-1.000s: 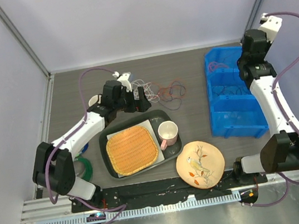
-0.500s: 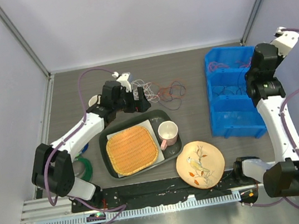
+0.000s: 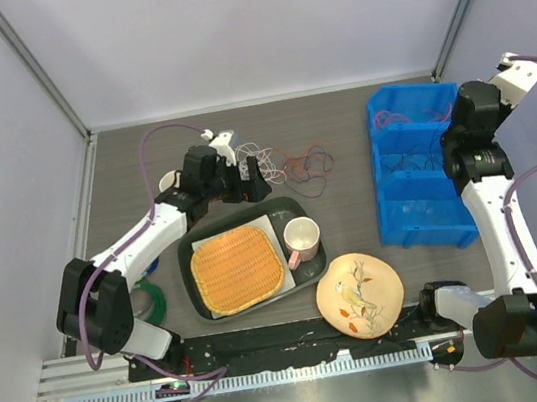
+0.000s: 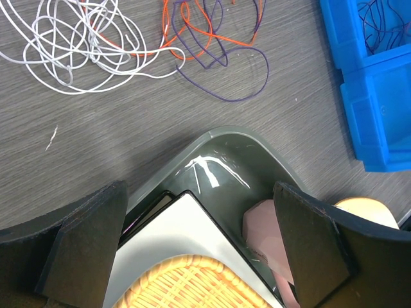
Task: Untangle the cables
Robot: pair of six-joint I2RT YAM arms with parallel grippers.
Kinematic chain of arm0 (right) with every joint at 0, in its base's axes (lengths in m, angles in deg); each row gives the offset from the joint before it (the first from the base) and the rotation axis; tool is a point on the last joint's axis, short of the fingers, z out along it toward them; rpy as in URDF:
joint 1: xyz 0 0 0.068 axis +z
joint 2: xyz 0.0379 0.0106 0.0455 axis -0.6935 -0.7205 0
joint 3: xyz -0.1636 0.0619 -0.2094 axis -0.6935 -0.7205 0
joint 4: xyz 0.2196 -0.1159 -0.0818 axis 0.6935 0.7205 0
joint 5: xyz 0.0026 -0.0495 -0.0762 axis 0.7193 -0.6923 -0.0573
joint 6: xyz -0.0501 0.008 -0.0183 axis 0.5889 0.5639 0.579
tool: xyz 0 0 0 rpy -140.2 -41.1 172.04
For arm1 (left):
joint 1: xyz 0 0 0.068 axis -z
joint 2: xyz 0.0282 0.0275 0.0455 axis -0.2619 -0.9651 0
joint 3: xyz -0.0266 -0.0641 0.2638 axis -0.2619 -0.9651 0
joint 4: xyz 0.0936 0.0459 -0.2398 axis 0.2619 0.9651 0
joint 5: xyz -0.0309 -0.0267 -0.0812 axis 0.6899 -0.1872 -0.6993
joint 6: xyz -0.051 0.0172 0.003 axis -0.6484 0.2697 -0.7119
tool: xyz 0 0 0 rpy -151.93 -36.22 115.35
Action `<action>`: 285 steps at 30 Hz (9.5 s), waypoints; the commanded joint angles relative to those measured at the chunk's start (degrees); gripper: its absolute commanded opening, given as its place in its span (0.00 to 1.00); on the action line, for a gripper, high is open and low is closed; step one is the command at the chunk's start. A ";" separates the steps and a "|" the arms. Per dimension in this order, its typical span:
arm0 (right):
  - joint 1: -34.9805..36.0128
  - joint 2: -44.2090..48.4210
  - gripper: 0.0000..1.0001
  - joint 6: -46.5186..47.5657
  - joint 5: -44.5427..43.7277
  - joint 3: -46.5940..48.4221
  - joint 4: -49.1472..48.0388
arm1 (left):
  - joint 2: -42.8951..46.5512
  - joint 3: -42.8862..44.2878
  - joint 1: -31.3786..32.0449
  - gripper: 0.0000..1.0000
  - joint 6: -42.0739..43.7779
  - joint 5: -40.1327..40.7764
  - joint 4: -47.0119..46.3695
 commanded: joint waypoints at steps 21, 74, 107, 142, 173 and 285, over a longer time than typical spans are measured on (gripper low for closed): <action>-0.37 -18.48 0.25 0.63 6.68 -4.81 -2.57 | -0.68 1.27 0.14 1.00 -0.50 -0.30 -0.76; -8.02 -25.08 0.79 -20.48 10.92 -14.27 -16.93 | 3.27 2.24 0.05 1.00 0.55 3.57 11.37; -7.49 -13.04 0.01 -5.35 41.06 -24.05 -36.92 | 6.17 1.45 0.05 1.00 0.81 5.85 12.51; 2.94 -11.63 0.68 -7.47 32.55 -8.58 -4.58 | -4.28 8.64 -0.30 1.00 0.02 7.70 7.24; 26.70 -53.55 0.39 6.69 30.35 19.72 -2.56 | -40.40 41.34 -3.46 0.66 -4.81 17.55 14.88; 26.52 -2.66 0.04 -0.69 69.01 -10.07 -41.75 | -2.97 32.12 13.94 0.00 -9.38 15.96 -8.23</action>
